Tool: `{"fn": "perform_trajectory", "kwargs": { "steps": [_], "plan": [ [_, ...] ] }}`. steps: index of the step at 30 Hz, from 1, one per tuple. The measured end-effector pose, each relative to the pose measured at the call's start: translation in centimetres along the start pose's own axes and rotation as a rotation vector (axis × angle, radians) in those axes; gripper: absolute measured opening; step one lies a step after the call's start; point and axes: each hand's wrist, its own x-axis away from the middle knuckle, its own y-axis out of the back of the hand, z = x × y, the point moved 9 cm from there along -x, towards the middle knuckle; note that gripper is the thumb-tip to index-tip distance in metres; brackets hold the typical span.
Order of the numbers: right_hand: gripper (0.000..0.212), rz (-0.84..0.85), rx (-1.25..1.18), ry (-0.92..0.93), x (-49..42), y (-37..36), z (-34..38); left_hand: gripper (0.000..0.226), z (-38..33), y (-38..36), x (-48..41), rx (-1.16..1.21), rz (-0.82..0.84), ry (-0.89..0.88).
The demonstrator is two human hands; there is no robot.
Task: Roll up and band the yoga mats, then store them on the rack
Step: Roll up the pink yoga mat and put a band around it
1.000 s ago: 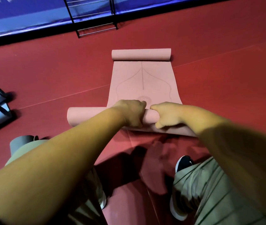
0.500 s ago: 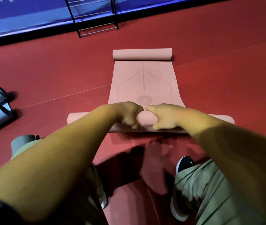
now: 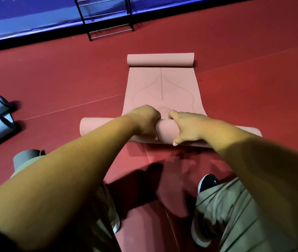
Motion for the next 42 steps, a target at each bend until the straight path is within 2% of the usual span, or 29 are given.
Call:
{"fn": "perform_trajectory", "kwargs": {
  "steps": [3,5,10,15,20,25,29,31,35,40,42],
  "plan": [
    [0.067,-0.008,0.002,0.002,-0.2,-0.1,-0.3,0.037,0.0,-0.7,0.0,0.069,0.081,0.001],
    [0.055,0.014,-0.030,0.003,-0.2,-0.3,-0.4,0.040,0.0,-0.9,-0.1,0.077,0.099,-0.001],
    [0.046,0.058,-0.093,0.006,-0.3,-0.7,-0.5,0.085,-1.4,-0.9,0.3,-0.276,0.011,-0.043],
    [0.058,0.061,-0.073,-0.049,-0.7,-0.2,-1.3,0.056,-0.7,0.2,-0.3,-0.058,-0.077,-0.018],
    [0.103,-0.004,0.049,-0.091,-0.4,0.1,-1.5,0.041,0.3,-0.2,-0.1,0.061,-0.032,-0.003],
    [0.084,-0.006,-0.011,-0.098,-0.8,0.1,-1.3,0.043,0.4,-0.5,-0.1,0.046,0.052,0.000],
    [0.069,0.027,-0.076,-0.100,-0.5,0.2,-1.5,0.076,-1.3,-0.2,0.5,-0.274,-0.034,-0.030],
    [0.063,0.035,-0.073,-0.103,-0.4,0.4,-1.6,0.077,-2.0,-0.1,0.5,-0.331,-0.093,-0.029],
    [0.074,0.012,-0.081,-0.099,-0.6,0.8,-1.7,0.053,-1.5,0.6,0.1,-0.132,-0.124,-0.013],
    [0.096,-0.023,0.082,-0.090,-0.6,0.7,-1.5,0.059,-0.2,0.4,0.0,0.010,-0.082,0.000],
    [0.098,-0.043,0.081,-0.101,-0.6,0.9,-1.4,0.053,0.0,0.3,-0.2,0.019,-0.058,0.014]
  ]
}}
